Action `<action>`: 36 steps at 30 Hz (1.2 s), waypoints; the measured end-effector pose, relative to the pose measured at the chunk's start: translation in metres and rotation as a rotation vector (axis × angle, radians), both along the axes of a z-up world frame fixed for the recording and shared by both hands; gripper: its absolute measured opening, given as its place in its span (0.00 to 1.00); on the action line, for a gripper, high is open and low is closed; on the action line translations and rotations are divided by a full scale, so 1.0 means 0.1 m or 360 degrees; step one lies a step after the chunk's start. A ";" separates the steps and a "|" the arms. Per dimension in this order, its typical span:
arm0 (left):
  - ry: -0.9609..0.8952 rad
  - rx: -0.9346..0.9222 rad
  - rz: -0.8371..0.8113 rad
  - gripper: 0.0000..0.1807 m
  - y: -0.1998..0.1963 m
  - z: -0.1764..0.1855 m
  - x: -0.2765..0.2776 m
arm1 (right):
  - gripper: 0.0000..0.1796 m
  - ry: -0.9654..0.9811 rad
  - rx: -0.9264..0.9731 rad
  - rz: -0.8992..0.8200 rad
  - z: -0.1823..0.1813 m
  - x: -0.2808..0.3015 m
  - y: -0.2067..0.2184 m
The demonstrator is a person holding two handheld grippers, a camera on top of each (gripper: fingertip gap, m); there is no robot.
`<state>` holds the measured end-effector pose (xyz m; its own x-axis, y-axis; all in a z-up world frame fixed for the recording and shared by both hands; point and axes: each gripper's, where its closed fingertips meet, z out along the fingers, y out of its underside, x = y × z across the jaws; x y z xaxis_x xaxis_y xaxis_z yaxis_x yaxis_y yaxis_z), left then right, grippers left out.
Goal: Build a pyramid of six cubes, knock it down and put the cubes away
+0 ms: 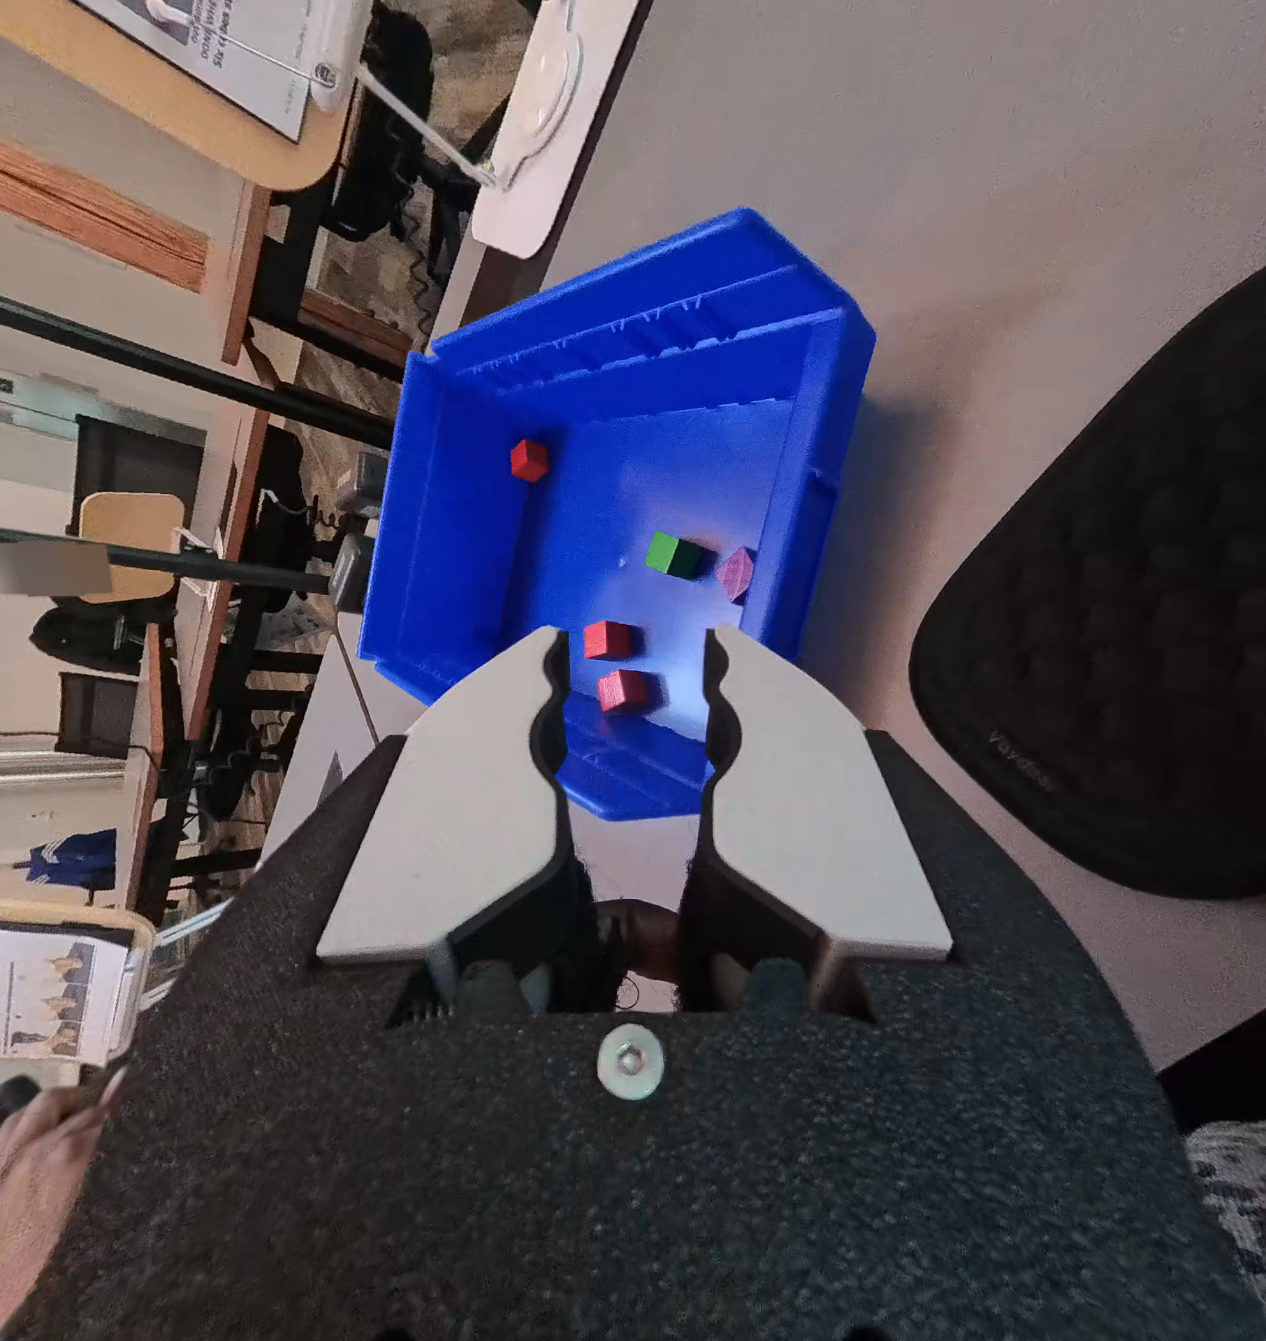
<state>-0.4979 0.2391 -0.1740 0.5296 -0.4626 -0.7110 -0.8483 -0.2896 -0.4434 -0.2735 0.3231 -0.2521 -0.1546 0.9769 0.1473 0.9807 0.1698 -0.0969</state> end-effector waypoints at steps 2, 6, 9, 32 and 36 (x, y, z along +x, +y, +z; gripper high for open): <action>0.0025 -0.0008 -0.0007 0.19 -0.01 -0.01 0.03 | 0.12 -0.0044 -0.0035 -0.0066 -0.21 0.17 -0.04; 0.0057 -0.0040 -0.0037 0.20 -0.02 -0.06 0.08 | 0.12 -0.0096 -0.0068 -0.0148 -0.49 0.29 -0.11; 0.0059 -0.0059 -0.0057 0.20 -0.01 -0.08 0.10 | 0.12 -0.0089 -0.0069 -0.0182 -0.57 0.24 -0.09; 0.0037 -0.0116 0.0031 0.20 -0.02 -0.14 -0.03 | 0.31 0.0187 -0.0298 -0.0055 -0.41 -0.14 -0.38; 0.0029 -0.0139 0.0059 0.20 -0.02 -0.17 -0.07 | 0.32 0.0402 -0.0326 0.0046 -0.12 -0.38 -0.53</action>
